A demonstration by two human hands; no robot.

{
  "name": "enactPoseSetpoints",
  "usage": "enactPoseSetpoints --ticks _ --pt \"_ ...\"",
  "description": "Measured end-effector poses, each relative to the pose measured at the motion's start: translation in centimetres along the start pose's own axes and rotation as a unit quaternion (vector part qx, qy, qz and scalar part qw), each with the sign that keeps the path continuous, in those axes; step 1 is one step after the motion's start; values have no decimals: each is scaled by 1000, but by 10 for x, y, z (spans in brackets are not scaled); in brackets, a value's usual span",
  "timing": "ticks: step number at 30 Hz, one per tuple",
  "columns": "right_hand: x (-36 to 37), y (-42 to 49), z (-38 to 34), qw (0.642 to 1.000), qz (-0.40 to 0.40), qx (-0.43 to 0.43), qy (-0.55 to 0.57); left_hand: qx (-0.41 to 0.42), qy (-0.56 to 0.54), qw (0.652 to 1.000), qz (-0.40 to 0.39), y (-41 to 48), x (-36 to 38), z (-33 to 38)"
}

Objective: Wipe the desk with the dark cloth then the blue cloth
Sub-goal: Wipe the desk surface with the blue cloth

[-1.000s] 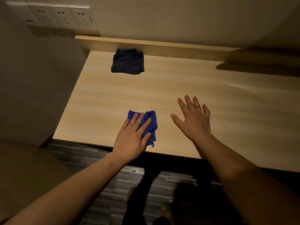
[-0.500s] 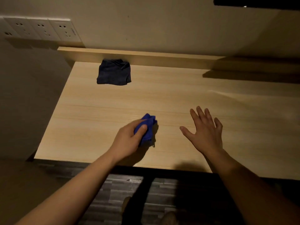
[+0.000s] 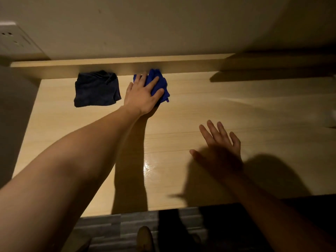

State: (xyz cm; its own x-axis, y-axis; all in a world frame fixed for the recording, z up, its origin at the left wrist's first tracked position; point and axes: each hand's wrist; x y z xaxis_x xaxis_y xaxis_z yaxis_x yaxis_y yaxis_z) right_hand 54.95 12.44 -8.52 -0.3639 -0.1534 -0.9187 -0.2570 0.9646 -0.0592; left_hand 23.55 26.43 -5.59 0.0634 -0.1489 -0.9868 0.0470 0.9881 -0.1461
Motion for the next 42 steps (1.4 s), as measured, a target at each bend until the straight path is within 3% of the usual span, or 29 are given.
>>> enactPoseSetpoints --ticks 9,27,39,42 --pt "3 -1 0 1000 14 -2 -9 18 46 999 4 -12 9 4" --pt "-2 -7 -10 1000 6 10 -27 84 43 996 -7 -213 49 49" --pt "0 -7 -6 1000 9 2 -21 97 -10 989 114 -307 66 90" --pt "2 -6 -4 1000 13 -1 -16 46 -83 989 113 -317 58 104"
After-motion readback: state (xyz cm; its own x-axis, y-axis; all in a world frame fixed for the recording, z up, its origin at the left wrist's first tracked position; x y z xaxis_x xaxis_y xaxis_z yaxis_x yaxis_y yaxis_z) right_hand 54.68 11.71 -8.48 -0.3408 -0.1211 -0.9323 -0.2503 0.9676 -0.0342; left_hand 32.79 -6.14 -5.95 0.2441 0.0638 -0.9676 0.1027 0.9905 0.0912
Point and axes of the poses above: each hand's wrist, its own y-axis towards the middle knuckle, its own x-axis out of the palm, z = x × y, and after that the axes turned 12 degrees about y, right-handed
